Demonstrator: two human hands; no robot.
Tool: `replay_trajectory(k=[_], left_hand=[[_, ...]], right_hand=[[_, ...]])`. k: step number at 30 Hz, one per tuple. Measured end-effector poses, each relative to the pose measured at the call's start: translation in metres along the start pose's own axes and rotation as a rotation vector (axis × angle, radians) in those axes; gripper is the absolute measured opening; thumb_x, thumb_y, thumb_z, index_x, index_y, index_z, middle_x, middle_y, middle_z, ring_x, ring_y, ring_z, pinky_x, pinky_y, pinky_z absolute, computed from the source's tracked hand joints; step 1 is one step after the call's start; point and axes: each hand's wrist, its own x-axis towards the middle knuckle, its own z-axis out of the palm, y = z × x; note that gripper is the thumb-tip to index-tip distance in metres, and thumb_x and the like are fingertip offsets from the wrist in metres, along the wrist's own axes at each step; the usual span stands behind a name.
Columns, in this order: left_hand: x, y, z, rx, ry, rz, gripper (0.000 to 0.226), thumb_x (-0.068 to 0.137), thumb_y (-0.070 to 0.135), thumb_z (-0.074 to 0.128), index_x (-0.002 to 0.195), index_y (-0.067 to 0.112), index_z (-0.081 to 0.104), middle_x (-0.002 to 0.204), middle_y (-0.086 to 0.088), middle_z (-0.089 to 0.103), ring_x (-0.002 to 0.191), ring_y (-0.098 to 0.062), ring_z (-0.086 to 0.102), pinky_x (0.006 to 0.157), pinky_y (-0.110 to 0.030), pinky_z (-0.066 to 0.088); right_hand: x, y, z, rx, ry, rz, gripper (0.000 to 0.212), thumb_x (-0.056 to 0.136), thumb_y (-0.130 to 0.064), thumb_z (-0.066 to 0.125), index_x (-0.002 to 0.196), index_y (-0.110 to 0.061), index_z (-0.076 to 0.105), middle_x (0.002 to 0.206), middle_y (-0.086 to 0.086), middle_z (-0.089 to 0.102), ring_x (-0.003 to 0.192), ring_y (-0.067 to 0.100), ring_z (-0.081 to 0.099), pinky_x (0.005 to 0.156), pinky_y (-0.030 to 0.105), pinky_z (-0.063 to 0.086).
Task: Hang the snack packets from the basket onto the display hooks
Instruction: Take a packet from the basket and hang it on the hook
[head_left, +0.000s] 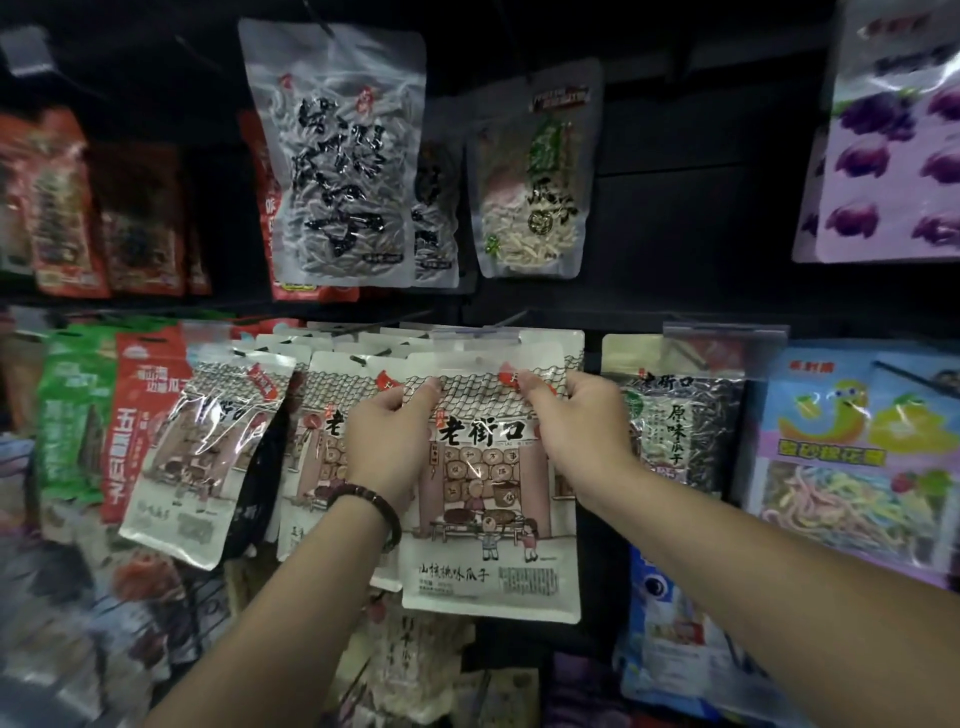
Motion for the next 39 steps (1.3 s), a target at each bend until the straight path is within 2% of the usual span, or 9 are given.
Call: replay_trajectory(k=[3,4,6,9,12,17,21,28,39], left_hand=[[-0.003,0.01,0.002,0.052,0.013,0.037,0.046,0.097,0.048,0.073,0.102,0.002,0.073,0.101,-0.014,0.06,0.055,-0.033,0.055,0.081,-0.04,0.06],[-0.003,0.011,0.003,0.036,0.026,0.038,0.052,0.097,0.047,0.073,0.115,-0.001,0.064,0.052,-0.006,0.052,0.053,-0.026,0.054,0.071,-0.033,0.055],[-0.004,0.012,0.002,0.079,0.035,0.074,0.027,0.097,0.046,0.072,0.114,0.035,0.054,0.059,0.006,0.044,0.053,-0.018,0.045,0.063,-0.032,0.046],[0.0,0.013,0.004,0.125,0.038,0.083,0.034,0.096,0.049,0.073,0.092,0.016,0.069,0.055,0.005,0.049,0.053,-0.018,0.048,0.072,-0.039,0.057],[-0.004,0.015,0.007,0.131,0.087,0.096,0.05,0.09,0.045,0.083,0.128,0.024,0.059,0.11,0.001,0.072,0.095,-0.018,0.072,0.087,-0.04,0.061],[-0.061,-0.012,0.029,0.336,0.104,0.435,0.072,0.091,0.021,0.081,0.148,0.027,0.039,0.159,0.004,0.027,0.118,0.017,0.046,0.089,-0.002,0.05],[-0.091,-0.05,0.047,0.658,0.04,0.596,0.073,0.099,0.049,0.062,0.161,0.03,0.029,0.177,-0.002,0.0,0.166,-0.027,0.0,0.131,-0.054,0.022],[-0.076,-0.067,0.076,0.77,-0.225,0.44,0.104,0.091,0.063,0.067,0.163,0.052,-0.008,0.176,0.0,-0.019,0.163,-0.03,-0.018,0.13,-0.065,0.012],[-0.094,-0.069,0.078,0.775,-0.185,0.425,0.089,0.094,0.043,0.071,0.163,0.035,0.016,0.175,-0.009,-0.004,0.161,-0.038,-0.002,0.128,-0.058,0.023]], right_hand=[[0.002,0.001,0.001,0.036,0.032,0.024,0.049,0.099,-0.045,0.071,0.068,-0.017,0.045,0.051,0.001,0.051,0.046,0.017,0.045,0.054,0.032,0.037],[0.003,0.001,0.002,0.05,0.041,0.03,0.05,0.099,-0.045,0.071,0.067,-0.017,0.044,0.051,0.0,0.051,0.046,0.018,0.045,0.055,0.032,0.037],[0.005,0.002,0.003,0.048,0.055,0.026,0.049,0.097,-0.046,0.072,0.068,-0.018,0.044,0.055,0.005,0.05,0.05,0.02,0.046,0.056,0.035,0.037],[0.01,0.005,0.004,0.002,0.064,0.016,0.049,0.096,-0.047,0.072,0.068,-0.017,0.045,0.06,0.01,0.048,0.055,0.022,0.047,0.057,0.039,0.041],[0.014,0.01,0.005,-0.047,0.071,0.036,0.05,0.097,-0.046,0.072,0.067,-0.016,0.045,0.056,0.005,0.043,0.054,0.022,0.042,0.058,0.044,0.048],[0.022,0.012,0.001,-0.096,0.059,-0.004,0.051,0.1,-0.044,0.07,0.068,-0.016,0.042,0.06,0.002,0.038,0.057,0.02,0.037,0.058,0.037,0.033],[0.027,0.016,0.0,-0.105,0.056,-0.021,0.053,0.101,-0.048,0.066,0.073,-0.007,0.048,0.063,0.005,0.043,0.058,0.021,0.04,0.058,0.037,0.035],[0.045,0.021,0.012,-0.156,0.113,0.117,0.049,0.104,-0.054,0.057,0.079,-0.012,0.054,0.078,0.006,0.054,0.076,0.027,0.053,0.066,0.037,0.039],[0.008,0.008,-0.04,-0.415,-0.075,0.029,0.041,0.099,-0.043,0.068,0.132,-0.023,0.053,0.12,0.001,0.064,0.101,0.019,0.065,0.082,0.035,0.054]])
